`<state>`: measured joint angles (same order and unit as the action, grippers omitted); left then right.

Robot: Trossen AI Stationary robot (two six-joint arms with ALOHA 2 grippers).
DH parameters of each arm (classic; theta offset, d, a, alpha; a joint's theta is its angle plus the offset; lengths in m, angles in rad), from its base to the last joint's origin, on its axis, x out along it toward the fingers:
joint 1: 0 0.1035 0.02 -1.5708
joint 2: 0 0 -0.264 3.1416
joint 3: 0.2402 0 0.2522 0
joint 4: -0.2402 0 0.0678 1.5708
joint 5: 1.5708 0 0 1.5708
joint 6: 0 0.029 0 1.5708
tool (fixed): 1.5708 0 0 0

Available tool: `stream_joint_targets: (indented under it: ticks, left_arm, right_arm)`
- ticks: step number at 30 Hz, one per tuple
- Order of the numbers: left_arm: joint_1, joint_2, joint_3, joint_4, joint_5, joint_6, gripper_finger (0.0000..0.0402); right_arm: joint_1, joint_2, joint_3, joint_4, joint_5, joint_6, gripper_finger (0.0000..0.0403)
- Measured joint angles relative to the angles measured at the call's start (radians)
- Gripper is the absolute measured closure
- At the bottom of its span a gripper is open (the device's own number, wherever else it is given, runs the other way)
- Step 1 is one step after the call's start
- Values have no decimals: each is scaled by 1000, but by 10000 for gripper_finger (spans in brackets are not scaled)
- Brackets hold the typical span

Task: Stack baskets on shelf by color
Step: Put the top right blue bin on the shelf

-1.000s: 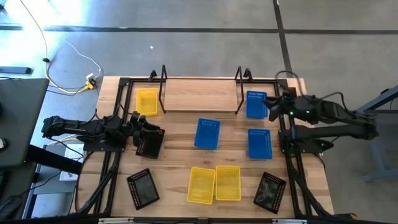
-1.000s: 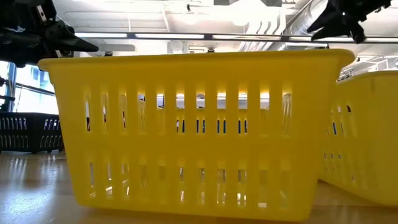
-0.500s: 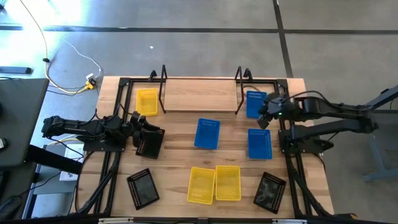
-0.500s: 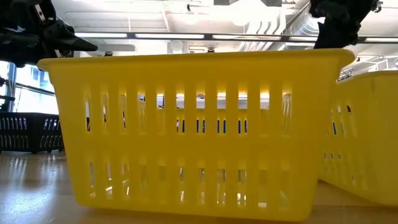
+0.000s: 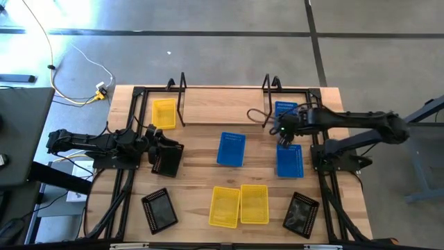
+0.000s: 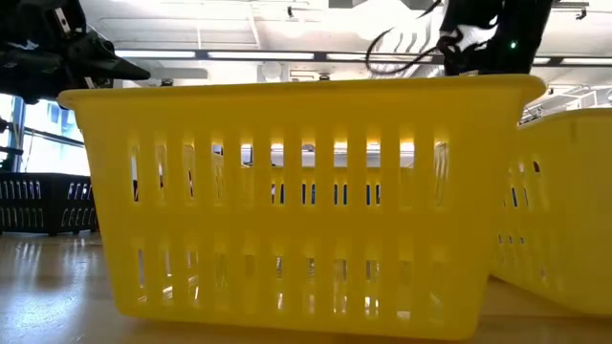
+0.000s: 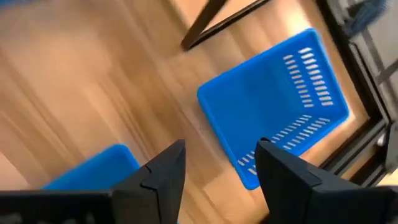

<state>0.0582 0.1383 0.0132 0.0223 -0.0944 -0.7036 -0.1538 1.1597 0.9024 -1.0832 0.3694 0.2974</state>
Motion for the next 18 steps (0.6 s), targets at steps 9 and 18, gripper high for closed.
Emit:
stream_joint_targets:
  ticks: [9,18]
  left_arm:
    - [0,0,0,0,0,0,218]
    - [0,0,0,0,0,0,218]
  right_arm:
    - [3,84,0,1,0,-333,226]
    - [2,92,0,59,-7,-377,226]
